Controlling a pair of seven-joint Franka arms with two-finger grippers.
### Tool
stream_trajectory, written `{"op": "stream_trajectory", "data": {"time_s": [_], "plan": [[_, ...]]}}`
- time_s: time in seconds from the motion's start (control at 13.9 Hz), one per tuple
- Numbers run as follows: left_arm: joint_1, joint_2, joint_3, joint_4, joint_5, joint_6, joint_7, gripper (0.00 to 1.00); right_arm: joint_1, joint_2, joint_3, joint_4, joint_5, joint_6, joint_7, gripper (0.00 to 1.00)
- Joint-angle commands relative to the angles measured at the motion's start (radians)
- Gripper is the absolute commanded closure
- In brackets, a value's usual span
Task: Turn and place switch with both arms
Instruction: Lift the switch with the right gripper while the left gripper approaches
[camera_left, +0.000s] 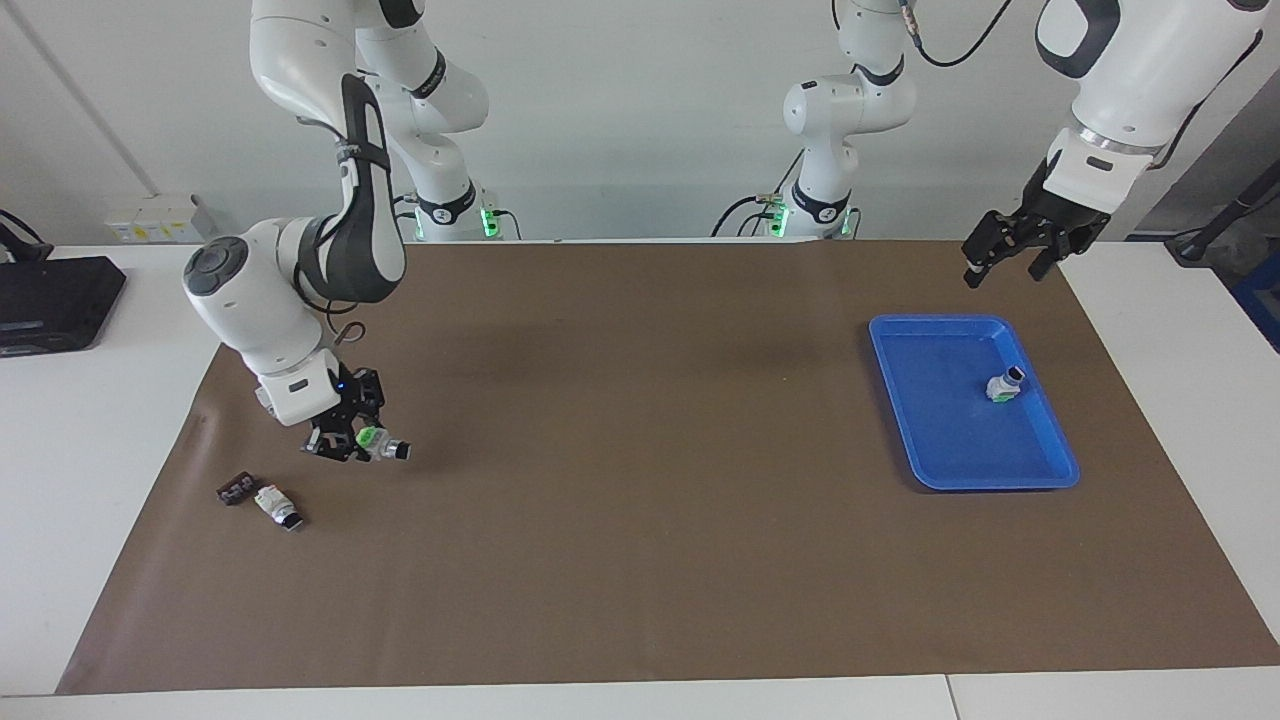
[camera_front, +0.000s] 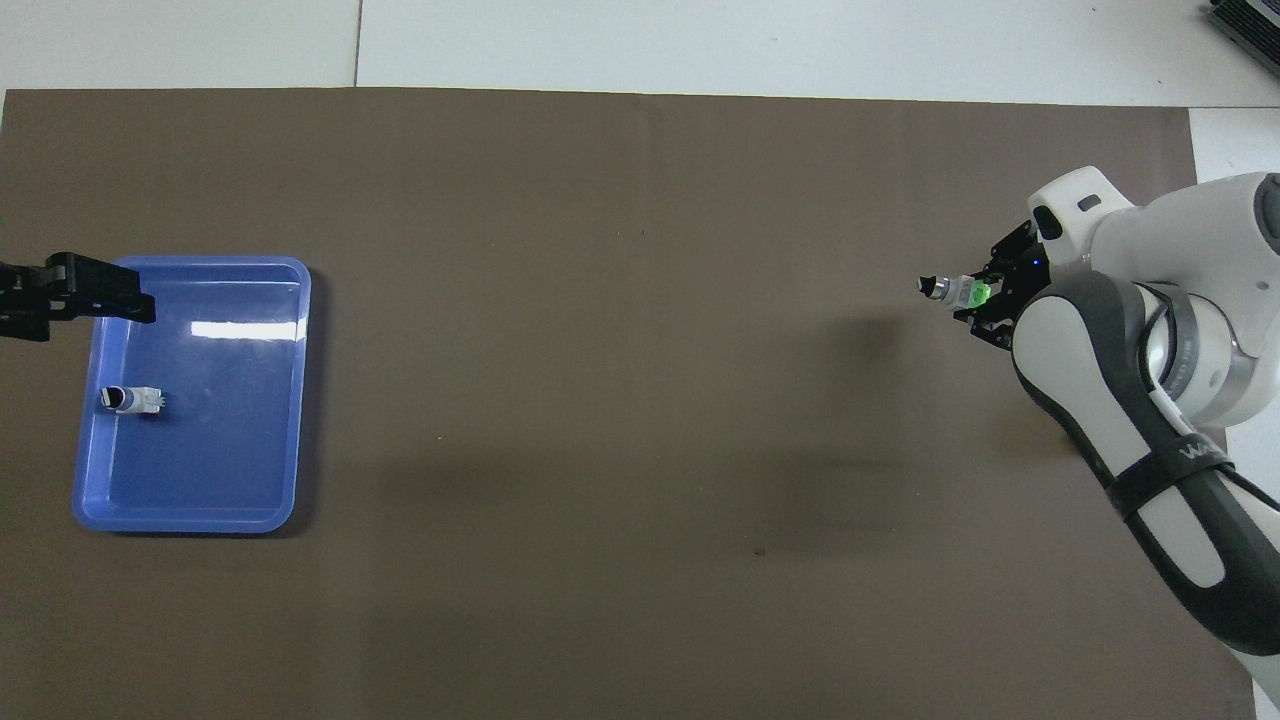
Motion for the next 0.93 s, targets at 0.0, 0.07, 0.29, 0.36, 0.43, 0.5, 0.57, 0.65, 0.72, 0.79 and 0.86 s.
{"op": "stream_trajectory", "data": {"time_s": [0.0, 0.07, 0.29, 0.36, 0.43, 0.5, 0.57, 0.65, 0.72, 0.79, 0.86], "plan": [[0.035, -0.048, -0.003, -0.068, -0.069, 0.026, 0.01, 0.0, 0.04, -0.029, 0.049, 0.002, 0.096, -0.027, -0.002, 1.0], [0.034, -0.05, -0.003, -0.071, -0.072, 0.023, 0.005, 0.0, 0.04, -0.026, 0.095, 0.016, 0.177, -0.03, -0.002, 1.0], [0.068, -0.082, -0.002, -0.145, -0.221, 0.047, 0.001, 0.11, 0.072, -0.023, 0.224, 0.039, 0.265, -0.027, 0.05, 1.0], [0.079, -0.096, -0.003, -0.177, -0.26, 0.066, 0.001, 0.12, 0.095, -0.023, 0.243, 0.039, 0.285, -0.018, 0.067, 1.0], [0.076, -0.097, -0.003, -0.191, -0.276, 0.08, -0.001, 0.12, 0.131, -0.023, 0.247, 0.039, 0.301, -0.002, 0.093, 1.0], [0.068, -0.094, -0.003, -0.2, -0.311, 0.087, -0.002, 0.17, 0.17, -0.023, 0.247, 0.039, 0.302, 0.034, 0.13, 1.0], [0.071, -0.094, -0.003, -0.214, -0.375, 0.089, -0.006, 0.19, 0.201, -0.022, 0.249, 0.039, 0.304, 0.089, 0.158, 1.0], [0.077, -0.094, -0.003, -0.234, -0.436, 0.098, -0.004, 0.2, 0.238, -0.019, 0.249, 0.039, 0.304, 0.134, 0.196, 1.0], [0.07, -0.091, -0.003, -0.243, -0.461, 0.112, -0.006, 0.22, 0.266, -0.016, 0.249, 0.039, 0.302, 0.177, 0.24, 1.0], [0.067, -0.084, -0.005, -0.252, -0.481, 0.116, -0.004, 0.23, 0.295, -0.016, 0.249, 0.041, 0.302, 0.221, 0.262, 1.0], [0.065, -0.077, -0.006, -0.266, -0.528, 0.127, -0.002, 0.28, 0.322, -0.016, 0.249, 0.042, 0.302, 0.252, 0.273, 1.0]]}}
